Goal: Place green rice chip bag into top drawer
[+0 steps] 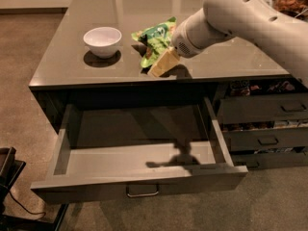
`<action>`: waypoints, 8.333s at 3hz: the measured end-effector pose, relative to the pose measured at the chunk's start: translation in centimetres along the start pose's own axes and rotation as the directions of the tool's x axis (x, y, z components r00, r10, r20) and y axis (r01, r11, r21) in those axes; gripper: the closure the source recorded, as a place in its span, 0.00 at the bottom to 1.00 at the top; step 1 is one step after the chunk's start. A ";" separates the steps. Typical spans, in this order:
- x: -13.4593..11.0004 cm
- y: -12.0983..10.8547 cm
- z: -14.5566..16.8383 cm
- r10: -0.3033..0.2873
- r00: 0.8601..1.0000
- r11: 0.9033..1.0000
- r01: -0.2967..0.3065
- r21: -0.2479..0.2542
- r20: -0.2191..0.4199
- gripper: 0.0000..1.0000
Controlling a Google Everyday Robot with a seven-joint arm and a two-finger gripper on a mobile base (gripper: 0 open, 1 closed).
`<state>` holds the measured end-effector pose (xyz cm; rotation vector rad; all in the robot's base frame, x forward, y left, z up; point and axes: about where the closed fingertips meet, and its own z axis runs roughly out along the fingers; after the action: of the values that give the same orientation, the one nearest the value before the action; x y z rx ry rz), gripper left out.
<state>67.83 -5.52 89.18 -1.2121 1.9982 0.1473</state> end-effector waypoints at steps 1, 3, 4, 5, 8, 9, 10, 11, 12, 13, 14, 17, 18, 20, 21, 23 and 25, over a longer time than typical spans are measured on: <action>0.0 -0.9 2.2 0.017 1.000 1.000 -0.017 0.011 0.002 0.00; -2.1 -3.8 4.1 0.030 0.998 0.997 -0.034 0.066 0.055 0.19; -2.1 -3.9 4.1 0.030 0.998 0.997 -0.034 0.066 0.056 0.42; -2.1 -3.8 4.1 0.030 0.998 0.997 -0.034 0.066 0.056 0.65; -1.8 -3.7 2.9 0.012 0.998 0.997 -0.016 0.074 0.056 1.00; -1.3 -3.7 -0.2 -0.011 0.998 0.996 0.005 0.087 0.066 1.00; -0.6 -3.3 -4.3 -0.086 0.991 0.995 0.081 0.055 0.098 1.00; -0.6 -3.3 -4.3 -0.085 0.992 0.995 0.080 0.054 0.098 1.00; -0.7 -2.5 -4.2 -0.133 0.985 0.991 0.132 0.015 0.110 1.00; -0.5 -0.4 -6.2 -0.212 0.966 0.973 0.223 -0.064 0.147 1.00; 0.4 2.5 -10.1 -0.275 0.943 0.944 0.302 -0.136 0.187 1.00; 3.2 9.6 -20.9 -0.288 0.902 0.879 0.383 -0.284 0.323 1.00; 4.2 11.7 -19.2 -0.334 0.888 0.843 0.432 -0.322 0.317 1.00; 8.4 18.7 -12.4 -0.358 0.861 0.764 0.493 -0.416 0.362 1.00; 10.7 20.9 -8.5 -0.373 0.851 0.747 0.511 -0.425 0.369 1.00; 14.0 22.1 -1.5 -0.393 0.841 0.748 0.527 -0.402 0.371 1.00; 15.5 20.3 5.2 -0.379 0.841 0.766 0.519 -0.380 0.385 1.00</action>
Offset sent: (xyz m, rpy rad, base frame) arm 0.0661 0.0132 -0.0073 0.0396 -0.0620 -0.0477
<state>50.81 -3.09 69.59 -1.8411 1.3936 0.5603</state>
